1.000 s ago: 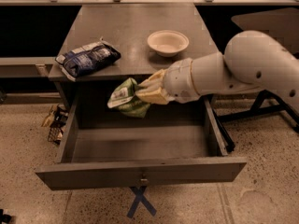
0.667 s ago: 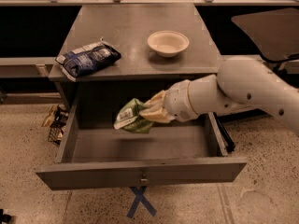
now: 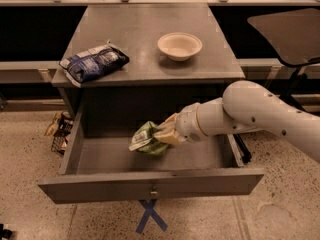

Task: Place green jalapeno chip bag into top drawer

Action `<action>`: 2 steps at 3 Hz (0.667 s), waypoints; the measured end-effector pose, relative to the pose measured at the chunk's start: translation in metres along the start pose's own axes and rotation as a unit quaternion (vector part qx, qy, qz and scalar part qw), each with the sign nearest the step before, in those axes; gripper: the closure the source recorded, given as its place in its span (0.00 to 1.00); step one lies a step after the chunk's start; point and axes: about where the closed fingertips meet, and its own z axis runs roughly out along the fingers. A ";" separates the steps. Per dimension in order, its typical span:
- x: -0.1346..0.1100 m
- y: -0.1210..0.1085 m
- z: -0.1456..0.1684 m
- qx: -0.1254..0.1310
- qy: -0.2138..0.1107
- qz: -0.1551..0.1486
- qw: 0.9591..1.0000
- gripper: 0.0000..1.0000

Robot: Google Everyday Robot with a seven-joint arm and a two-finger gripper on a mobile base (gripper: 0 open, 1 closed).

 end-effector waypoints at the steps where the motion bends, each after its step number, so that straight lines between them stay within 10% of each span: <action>1: 0.011 -0.010 0.012 0.022 0.010 0.017 1.000 0.30; 2: 0.000 -0.024 0.017 0.054 0.004 0.026 0.998 0.05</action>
Offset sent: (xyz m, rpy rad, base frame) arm 0.0485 0.0106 0.0017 0.0116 -0.0662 -0.1959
